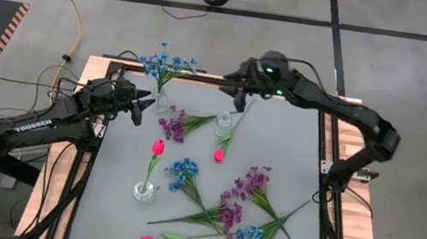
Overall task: Sort flowers into vase by color
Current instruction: Put the top violet flower into the top right transparent vase
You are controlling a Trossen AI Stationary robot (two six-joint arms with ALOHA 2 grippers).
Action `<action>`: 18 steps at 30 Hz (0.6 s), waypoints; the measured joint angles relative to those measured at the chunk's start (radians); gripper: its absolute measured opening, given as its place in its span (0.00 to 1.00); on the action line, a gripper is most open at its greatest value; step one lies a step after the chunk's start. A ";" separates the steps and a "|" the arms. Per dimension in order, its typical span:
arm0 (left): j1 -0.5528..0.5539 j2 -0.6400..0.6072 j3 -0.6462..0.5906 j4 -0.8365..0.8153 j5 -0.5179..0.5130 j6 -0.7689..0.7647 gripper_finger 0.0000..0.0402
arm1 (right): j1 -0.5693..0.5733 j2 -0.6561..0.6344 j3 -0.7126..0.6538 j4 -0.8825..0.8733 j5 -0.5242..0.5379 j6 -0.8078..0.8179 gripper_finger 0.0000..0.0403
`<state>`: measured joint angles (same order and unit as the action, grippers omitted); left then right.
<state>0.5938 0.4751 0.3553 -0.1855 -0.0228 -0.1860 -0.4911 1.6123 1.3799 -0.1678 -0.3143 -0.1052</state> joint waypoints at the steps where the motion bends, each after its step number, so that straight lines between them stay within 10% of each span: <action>1: 0.000 0.000 0.000 0.000 0.000 0.000 0.41 | 0.000 0.036 0.037 -0.030 -0.007 -0.014 0.61; 18: 0.000 0.000 0.000 -0.005 -0.009 -0.002 0.41 | 0.015 0.491 0.513 -0.465 -0.026 -0.142 0.61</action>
<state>0.5938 0.4755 0.3553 -0.1902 -0.0315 -0.1879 -0.4758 2.1037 1.8934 -0.6324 -0.3405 -0.2473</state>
